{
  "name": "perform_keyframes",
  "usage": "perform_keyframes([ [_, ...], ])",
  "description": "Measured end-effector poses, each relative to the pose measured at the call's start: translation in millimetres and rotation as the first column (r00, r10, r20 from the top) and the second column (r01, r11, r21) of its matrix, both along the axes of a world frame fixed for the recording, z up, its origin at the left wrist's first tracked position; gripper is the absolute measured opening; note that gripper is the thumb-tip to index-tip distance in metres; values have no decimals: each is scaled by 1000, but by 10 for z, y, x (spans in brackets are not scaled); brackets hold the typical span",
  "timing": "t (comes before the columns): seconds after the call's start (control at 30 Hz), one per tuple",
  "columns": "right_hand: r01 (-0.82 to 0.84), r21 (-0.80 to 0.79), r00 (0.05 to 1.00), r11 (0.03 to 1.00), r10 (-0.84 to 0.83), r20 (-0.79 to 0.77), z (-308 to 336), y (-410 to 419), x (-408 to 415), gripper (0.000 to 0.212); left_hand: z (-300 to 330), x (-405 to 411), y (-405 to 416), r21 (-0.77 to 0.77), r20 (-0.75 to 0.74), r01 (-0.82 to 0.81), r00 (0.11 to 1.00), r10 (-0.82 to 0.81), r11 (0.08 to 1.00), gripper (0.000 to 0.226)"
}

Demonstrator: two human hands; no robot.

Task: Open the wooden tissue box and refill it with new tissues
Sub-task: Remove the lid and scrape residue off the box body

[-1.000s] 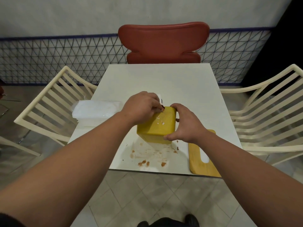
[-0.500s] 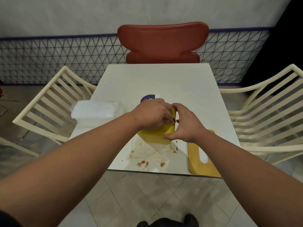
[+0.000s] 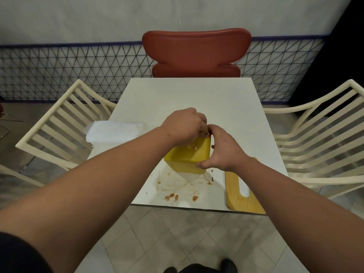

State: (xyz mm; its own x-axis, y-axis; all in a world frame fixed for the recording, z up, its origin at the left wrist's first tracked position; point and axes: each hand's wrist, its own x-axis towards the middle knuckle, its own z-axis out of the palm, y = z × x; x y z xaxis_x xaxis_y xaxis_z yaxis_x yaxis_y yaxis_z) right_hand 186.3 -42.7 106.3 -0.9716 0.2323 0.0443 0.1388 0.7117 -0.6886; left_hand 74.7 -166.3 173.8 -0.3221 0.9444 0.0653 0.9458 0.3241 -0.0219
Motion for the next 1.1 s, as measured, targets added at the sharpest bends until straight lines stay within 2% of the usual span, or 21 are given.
perform_keyframes([
  [0.07, 4, -2, 1000, 1000, -4, 0, 10, 9, -1, 98, -48, 32, 3, 35, 33, -7, 999, 5, 999, 28],
  [0.17, 5, -7, 1000, 1000, -5, -6, 11, 15, 10, 95, -124, 105, -34, 39, 114, 124, 985, -128, 991, 24],
  [0.23, 5, -2, 1000, 1000, -5, -11, -2, 1, 12, 96, -140, 73, -64, 62, 124, 114, 985, -121, 992, 22],
  [0.4, 21, 19, 1000, 1000, -22, 6, -10, -6, -15, 102, -130, -87, -181, 130, 122, -155, 983, 139, 979, 24],
  [0.5, 30, 25, 1000, 999, -30, 1, -2, -2, -10, 101, -65, -103, -240, 167, 225, -324, 932, 284, 931, 21],
  [0.57, 39, 31, 999, 999, -39, -2, -1, 1, -6, 101, -45, -66, -297, 240, 324, -436, 878, 352, 867, 18],
  [0.63, 41, 32, 999, 999, -41, -2, -5, 7, -1, 103, -49, 6, -367, 299, 435, -520, 821, 371, 800, 16],
  [0.7, 37, 30, 999, 999, -37, -9, -13, 6, 3, 106, -85, 96, -422, 316, 478, -551, 796, 373, 772, 15],
  [0.8, 24, 28, 1000, 999, -24, -11, -19, -12, -4, 111, -198, 222, -430, 342, 440, -485, 839, 319, 804, 17],
  [0.93, 23, 10, 999, 1000, -22, -24, -14, -27, -18, 104, -383, 409, -328, 390, 381, -393, 892, 242, 833, 22],
  [1.1, 26, 15, 999, 1000, -26, -33, -17, -31, -18, 100, -519, 454, -297, 458, 138, -306, 952, 273, 835, 24],
])
